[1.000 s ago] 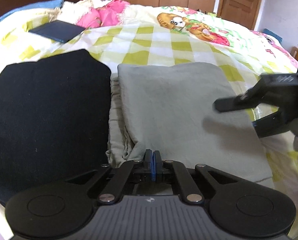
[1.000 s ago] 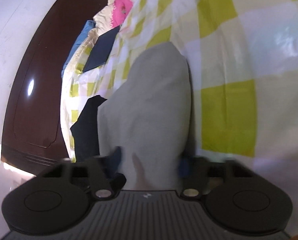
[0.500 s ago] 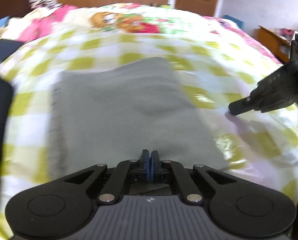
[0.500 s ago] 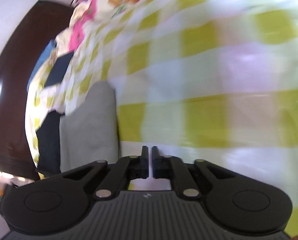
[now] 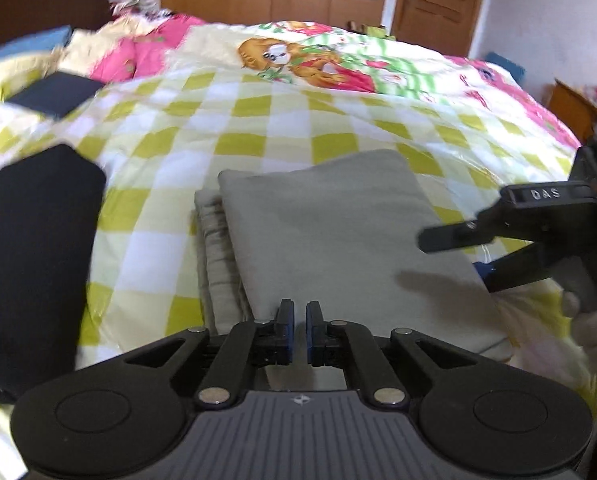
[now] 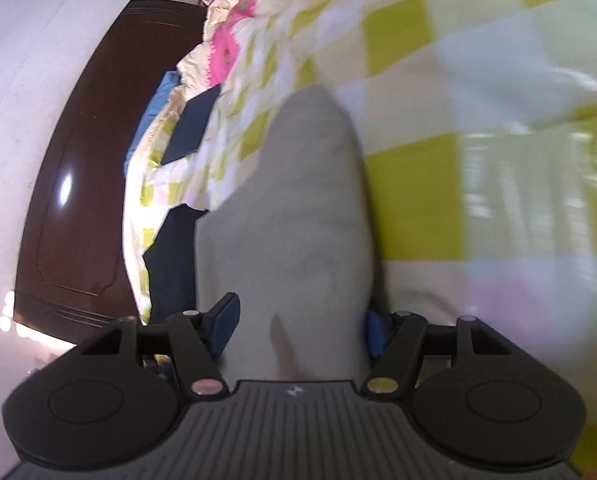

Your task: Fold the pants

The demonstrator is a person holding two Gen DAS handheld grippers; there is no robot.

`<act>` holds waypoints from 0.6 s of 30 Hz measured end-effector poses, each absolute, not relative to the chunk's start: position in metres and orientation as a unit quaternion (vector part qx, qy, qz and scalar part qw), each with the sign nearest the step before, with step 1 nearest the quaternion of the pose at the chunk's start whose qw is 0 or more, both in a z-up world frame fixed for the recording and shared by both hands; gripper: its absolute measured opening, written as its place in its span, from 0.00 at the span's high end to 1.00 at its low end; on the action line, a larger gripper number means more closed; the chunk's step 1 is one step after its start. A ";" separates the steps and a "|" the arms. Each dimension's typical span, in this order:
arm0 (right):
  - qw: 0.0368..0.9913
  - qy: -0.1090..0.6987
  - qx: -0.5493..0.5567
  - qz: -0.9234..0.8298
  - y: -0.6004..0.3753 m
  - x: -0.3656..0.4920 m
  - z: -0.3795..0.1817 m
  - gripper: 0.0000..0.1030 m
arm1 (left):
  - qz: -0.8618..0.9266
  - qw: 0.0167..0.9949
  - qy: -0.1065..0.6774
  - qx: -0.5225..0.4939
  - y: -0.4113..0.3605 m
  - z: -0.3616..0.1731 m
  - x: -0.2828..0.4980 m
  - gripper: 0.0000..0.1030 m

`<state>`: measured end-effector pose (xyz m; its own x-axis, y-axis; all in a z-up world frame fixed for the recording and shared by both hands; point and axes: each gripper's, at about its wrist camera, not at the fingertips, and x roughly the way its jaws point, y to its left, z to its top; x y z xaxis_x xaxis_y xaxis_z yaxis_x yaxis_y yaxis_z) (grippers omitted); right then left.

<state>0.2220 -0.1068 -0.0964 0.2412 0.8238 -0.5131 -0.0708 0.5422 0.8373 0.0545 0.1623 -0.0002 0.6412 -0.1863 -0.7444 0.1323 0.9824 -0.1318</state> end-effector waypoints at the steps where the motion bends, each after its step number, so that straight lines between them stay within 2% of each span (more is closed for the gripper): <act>1: 0.700 0.534 0.356 0.314 -0.099 0.224 -0.097 0.63 | -0.091 0.901 0.422 -0.046 0.166 -0.006 0.057 0.76; 2: 0.697 0.549 0.340 0.311 -0.093 0.225 -0.096 0.86 | -0.090 0.896 0.431 -0.055 0.167 -0.011 0.059 0.76; 9: 0.722 0.571 0.250 0.300 -0.137 0.196 -0.076 0.89 | -0.158 0.881 0.442 -0.060 0.125 -0.028 0.048 0.76; 12: 0.731 0.577 0.242 0.273 -0.178 0.187 -0.065 0.88 | -0.201 0.872 0.440 -0.074 0.094 -0.031 0.050 0.76; 14: 0.736 0.587 0.236 0.241 -0.203 0.182 -0.055 0.75 | -0.220 0.869 0.438 -0.072 0.076 -0.028 0.050 0.76; 18: 0.805 0.541 0.176 0.166 -0.228 0.167 -0.006 0.65 | -0.222 0.884 0.409 -0.045 0.059 -0.011 0.033 0.76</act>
<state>0.1669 -0.2285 -0.0055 0.3593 0.4582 -0.8130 -0.0762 0.8827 0.4638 0.0333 0.0590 -0.0114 0.5665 -0.4286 -0.7038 0.3549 0.8977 -0.2610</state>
